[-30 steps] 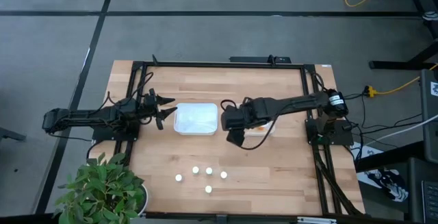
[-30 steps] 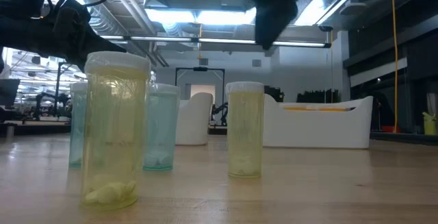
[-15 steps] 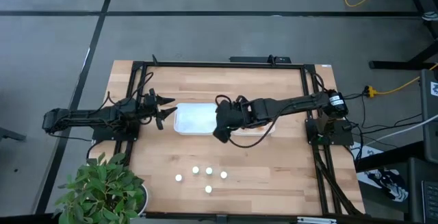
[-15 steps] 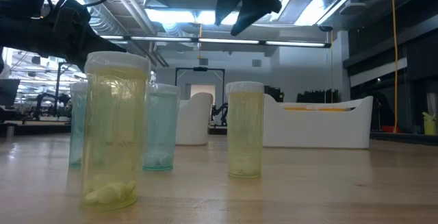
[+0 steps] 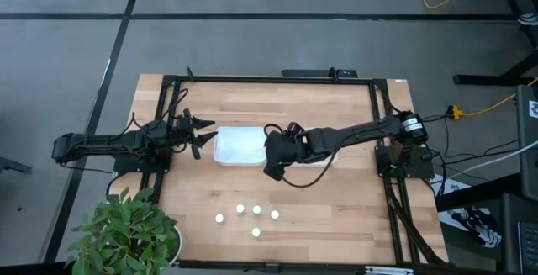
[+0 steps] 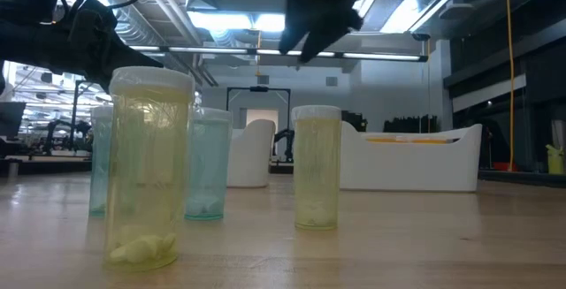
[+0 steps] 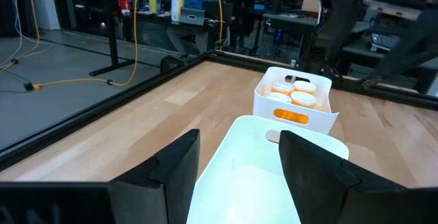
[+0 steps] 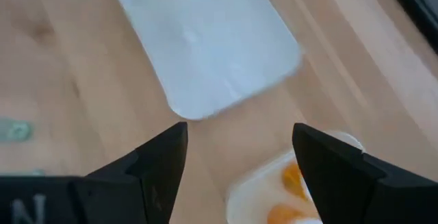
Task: Pick and place medicine bottles into bin by pill shape (circle, oval)
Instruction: Put the small yellow pill bottle into the left white bin
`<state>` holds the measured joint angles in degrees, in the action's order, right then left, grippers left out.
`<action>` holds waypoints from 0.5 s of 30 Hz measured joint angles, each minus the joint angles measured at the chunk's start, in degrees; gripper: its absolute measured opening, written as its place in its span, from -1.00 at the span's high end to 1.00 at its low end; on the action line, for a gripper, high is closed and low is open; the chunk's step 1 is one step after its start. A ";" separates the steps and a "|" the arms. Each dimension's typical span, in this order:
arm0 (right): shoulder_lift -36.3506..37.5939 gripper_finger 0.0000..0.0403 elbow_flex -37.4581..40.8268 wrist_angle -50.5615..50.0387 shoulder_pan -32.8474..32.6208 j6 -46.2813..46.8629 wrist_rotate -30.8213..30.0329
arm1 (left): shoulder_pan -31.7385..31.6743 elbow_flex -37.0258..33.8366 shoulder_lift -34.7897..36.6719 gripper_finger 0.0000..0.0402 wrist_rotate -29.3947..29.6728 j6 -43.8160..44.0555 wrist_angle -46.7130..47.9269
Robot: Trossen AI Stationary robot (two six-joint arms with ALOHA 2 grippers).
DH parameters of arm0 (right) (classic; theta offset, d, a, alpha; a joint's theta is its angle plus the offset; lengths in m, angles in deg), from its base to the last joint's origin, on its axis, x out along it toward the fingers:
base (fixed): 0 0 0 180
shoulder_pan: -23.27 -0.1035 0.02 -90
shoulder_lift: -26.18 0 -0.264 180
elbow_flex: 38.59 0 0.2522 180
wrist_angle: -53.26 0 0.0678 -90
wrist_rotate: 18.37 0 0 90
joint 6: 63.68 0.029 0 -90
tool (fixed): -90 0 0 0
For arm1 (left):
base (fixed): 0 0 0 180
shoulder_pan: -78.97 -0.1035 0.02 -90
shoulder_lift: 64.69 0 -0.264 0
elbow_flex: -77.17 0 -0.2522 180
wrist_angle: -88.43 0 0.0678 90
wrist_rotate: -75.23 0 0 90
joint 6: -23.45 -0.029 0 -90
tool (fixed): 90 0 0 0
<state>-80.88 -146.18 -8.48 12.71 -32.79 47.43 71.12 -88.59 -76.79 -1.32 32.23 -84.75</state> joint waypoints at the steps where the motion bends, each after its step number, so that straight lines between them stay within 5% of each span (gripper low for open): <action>1: 0.00 -0.32 0.89 2.85 0.35 -1.30 1.98 | -0.01 0.00 0.00 0.03 0.01 -0.01 0.00; 6: -0.02 -0.32 4.32 13.62 2.44 -5.64 14.67 | 0.01 0.02 0.02 0.03 -0.01 0.01 0.00; 15: 0.24 -0.32 5.17 10.95 6.42 -8.17 21.01 | 0.00 0.00 0.01 0.03 0.00 -0.01 0.00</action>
<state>-80.64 -141.01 2.47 19.13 -40.96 68.44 71.12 -88.59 -76.77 -1.32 32.22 -84.75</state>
